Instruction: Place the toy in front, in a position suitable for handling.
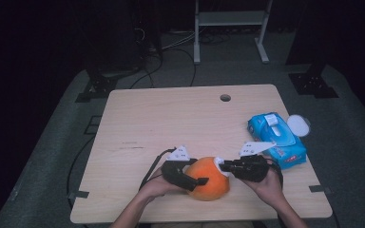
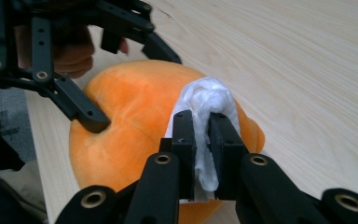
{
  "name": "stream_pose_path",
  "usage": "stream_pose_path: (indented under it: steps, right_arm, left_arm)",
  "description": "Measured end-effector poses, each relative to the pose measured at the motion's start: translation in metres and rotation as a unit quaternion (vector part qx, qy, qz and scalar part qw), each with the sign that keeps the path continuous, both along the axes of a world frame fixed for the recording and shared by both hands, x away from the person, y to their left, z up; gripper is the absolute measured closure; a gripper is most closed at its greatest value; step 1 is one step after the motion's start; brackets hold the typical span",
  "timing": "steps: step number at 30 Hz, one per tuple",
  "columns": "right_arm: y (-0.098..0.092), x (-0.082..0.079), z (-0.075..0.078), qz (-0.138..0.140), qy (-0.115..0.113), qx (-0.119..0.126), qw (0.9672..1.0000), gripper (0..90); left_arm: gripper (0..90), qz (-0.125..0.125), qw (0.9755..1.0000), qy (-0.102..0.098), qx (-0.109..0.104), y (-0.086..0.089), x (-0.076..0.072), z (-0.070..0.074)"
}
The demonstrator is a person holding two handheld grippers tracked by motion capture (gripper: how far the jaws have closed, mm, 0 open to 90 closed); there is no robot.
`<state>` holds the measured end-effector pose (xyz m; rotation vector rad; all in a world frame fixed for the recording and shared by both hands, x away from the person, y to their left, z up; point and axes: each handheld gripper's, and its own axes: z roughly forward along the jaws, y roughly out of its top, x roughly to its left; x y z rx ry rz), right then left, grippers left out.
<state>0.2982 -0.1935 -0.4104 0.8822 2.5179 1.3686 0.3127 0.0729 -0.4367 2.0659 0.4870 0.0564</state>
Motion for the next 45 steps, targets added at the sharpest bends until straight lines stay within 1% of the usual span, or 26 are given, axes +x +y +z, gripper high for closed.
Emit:
stream_pose_path:
  steps: [2,3,4,5,6,7,8,9,11,12,14,18,20,21,23,27,31,32,33,34,37,39,42,44,45]
  right_arm:
    - [-0.002,0.001,0.001,-0.007,-0.002,0.002,1.0000,81.0]
    - [-0.003,0.001,0.001,-0.010,-0.003,0.003,0.9999,80.9]
    - [-0.004,0.002,0.002,-0.015,-0.006,0.003,0.9999,81.0]
    - [-0.005,0.002,0.002,-0.020,-0.009,0.003,0.9997,81.0]
    - [-0.007,0.003,0.003,-0.026,-0.013,0.006,0.9995,81.0]
    - [-0.008,0.002,0.005,-0.031,-0.017,0.011,0.9993,81.0]
    - [-0.009,0.002,0.007,-0.033,-0.021,0.016,0.9991,81.0]
    - [-0.009,0.002,0.008,-0.034,-0.022,0.020,0.9990,81.0]
    - [-0.007,0.003,0.007,-0.031,-0.025,0.014,0.9991,81.0]
    - [-0.006,0.003,0.005,-0.030,-0.022,0.012,0.9992,81.0]
    - [-0.007,0.006,0.001,-0.031,-0.012,0.009,0.9994,81.0]
    - [-0.013,0.013,-0.011,-0.045,0.009,-0.001,0.9989,80.9]
    - [-0.018,0.015,-0.016,-0.050,0.026,0.007,0.9984,80.9]
    - [-0.019,0.016,-0.017,-0.050,0.031,0.010,0.9982,80.9]
    - [-0.017,0.015,-0.015,-0.051,0.028,0.012,0.9982,81.0]
    - [-0.010,0.009,-0.007,-0.040,0.010,0.014,0.9990,80.9]
    - [-0.001,0.001,0.004,-0.017,-0.009,0.033,0.9992,80.9]
    - [0.002,-0.001,0.006,-0.014,-0.011,0.034,0.9993,80.9]
    - [0.003,-0.001,0.006,-0.012,-0.017,0.029,0.9994,80.9]
    - [0.003,-0.002,0.005,-0.014,-0.019,0.023,0.9995,80.9]
    - [-0.003,0.003,0.001,-0.024,-0.008,0.022,0.9994,80.8]
    - [-0.010,0.008,-0.004,-0.035,0.005,0.023,0.9991,80.8]
    - [-0.017,0.011,-0.010,-0.047,0.016,0.013,0.9987,80.8]
    - [-0.018,0.010,-0.010,-0.049,0.020,0.016,0.9985,80.8]
    - [-0.017,0.009,-0.009,-0.047,0.017,0.015,0.9987,80.8]
  left_arm:
    - [31.5,0.004,0.9996,-0.027,-0.001,-0.003,-0.004,0.003]
    - [33.7,0.010,0.9991,-0.041,-0.001,-0.005,-0.006,0.005]
    - [35.0,0.015,0.9982,-0.059,0.001,-0.008,-0.008,0.007]
    - [35.5,0.021,0.9964,-0.082,0.004,-0.011,-0.011,0.010]
    - [35.8,0.026,0.9941,-0.105,0.008,-0.014,-0.013,0.012]
    - [35.8,0.029,0.9919,-0.123,0.013,-0.016,-0.014,0.013]
    - [35.6,0.034,0.9905,-0.133,0.013,-0.017,-0.015,0.012]
    - [35.0,0.035,0.9899,-0.136,0.014,-0.017,-0.015,0.011]
    - [33.0,0.030,0.9917,-0.125,0.014,-0.015,-0.013,0.006]
    - [32.1,0.027,0.9927,-0.116,0.014,-0.012,-0.011,0.005]
    - [29.4,0.015,0.9947,-0.101,0.016,-0.007,-0.008,0.003]
    - [27.0,0.004,0.9964,-0.084,0.009,0.005,-0.007,-0.002]
    - [26.2,0.002,0.9968,-0.079,0.004,0.008,-0.007,-0.003]
    - [25.7,-0.001,0.9967,-0.081,0.004,0.008,-0.007,-0.003]
    - [23.9,0.000,0.9966,-0.082,0.006,0.005,-0.007,-0.002]
    - [22.3,0.001,0.9962,-0.087,0.013,0.000,-0.008,0.000]
    - [21.8,-0.007,0.9944,-0.104,0.019,-0.008,-0.014,0.004]
    - [21.5,-0.008,0.9939,-0.107,0.022,-0.010,-0.015,0.004]
    - [21.4,-0.010,0.9935,-0.111,0.026,-0.010,-0.016,0.004]
    - [21.5,-0.009,0.9936,-0.110,0.025,-0.010,-0.016,0.004]
    - [22.2,-0.009,0.9944,-0.104,0.019,-0.006,-0.014,0.002]
    - [22.3,-0.009,0.9947,-0.101,0.017,-0.004,-0.013,0.002]
    - [22.2,-0.008,0.9952,-0.097,0.013,-0.003,-0.012,0.001]
    - [21.9,-0.006,0.9951,-0.097,0.015,-0.004,-0.012,0.001]
    - [21.4,-0.005,0.9950,-0.098,0.018,-0.006,-0.012,0.002]
